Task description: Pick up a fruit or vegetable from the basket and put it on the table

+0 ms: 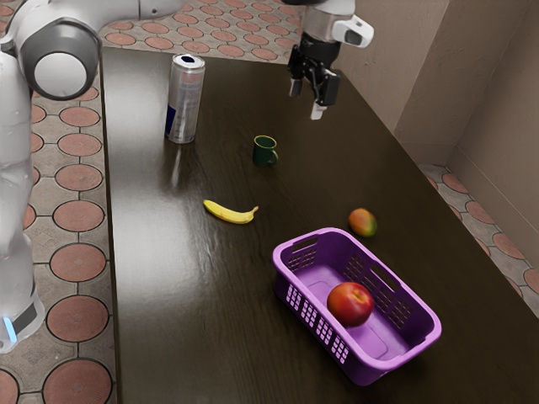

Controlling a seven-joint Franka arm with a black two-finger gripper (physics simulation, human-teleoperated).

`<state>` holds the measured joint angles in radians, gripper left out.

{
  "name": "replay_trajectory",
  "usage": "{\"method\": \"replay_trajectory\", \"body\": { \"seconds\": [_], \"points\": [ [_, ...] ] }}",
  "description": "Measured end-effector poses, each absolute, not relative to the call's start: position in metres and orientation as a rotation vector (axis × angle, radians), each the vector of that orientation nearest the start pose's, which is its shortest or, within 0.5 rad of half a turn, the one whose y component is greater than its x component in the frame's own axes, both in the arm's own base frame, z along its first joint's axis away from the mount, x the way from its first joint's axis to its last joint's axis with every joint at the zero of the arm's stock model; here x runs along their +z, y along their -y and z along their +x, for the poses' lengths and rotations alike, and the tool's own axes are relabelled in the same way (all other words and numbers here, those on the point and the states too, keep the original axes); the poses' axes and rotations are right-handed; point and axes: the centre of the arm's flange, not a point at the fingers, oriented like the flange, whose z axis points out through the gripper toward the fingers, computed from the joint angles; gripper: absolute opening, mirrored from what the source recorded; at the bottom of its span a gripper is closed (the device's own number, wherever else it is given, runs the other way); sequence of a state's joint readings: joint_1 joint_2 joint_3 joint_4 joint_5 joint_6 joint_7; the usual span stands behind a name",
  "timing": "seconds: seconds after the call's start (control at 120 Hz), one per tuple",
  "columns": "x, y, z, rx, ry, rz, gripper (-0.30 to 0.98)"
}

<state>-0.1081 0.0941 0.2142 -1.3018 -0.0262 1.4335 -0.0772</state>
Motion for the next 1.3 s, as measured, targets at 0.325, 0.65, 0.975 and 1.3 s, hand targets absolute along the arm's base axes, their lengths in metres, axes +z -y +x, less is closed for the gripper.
{"method": "replay_trajectory", "body": {
  "seconds": [0.325, 0.65, 0.975, 1.3],
  "points": [
    [0.694, -0.052, 0.567, -0.126, 0.283, -3.142, 0.69],
    [0.697, -0.042, 0.569, -0.149, 0.252, -3.150, 0.69],
    [0.673, 0.023, 0.586, -0.134, 0.075, -3.160, 0.69],
    [0.624, 0.132, 0.627, -0.176, -0.155, -3.162, 0.69]
  ]
}}
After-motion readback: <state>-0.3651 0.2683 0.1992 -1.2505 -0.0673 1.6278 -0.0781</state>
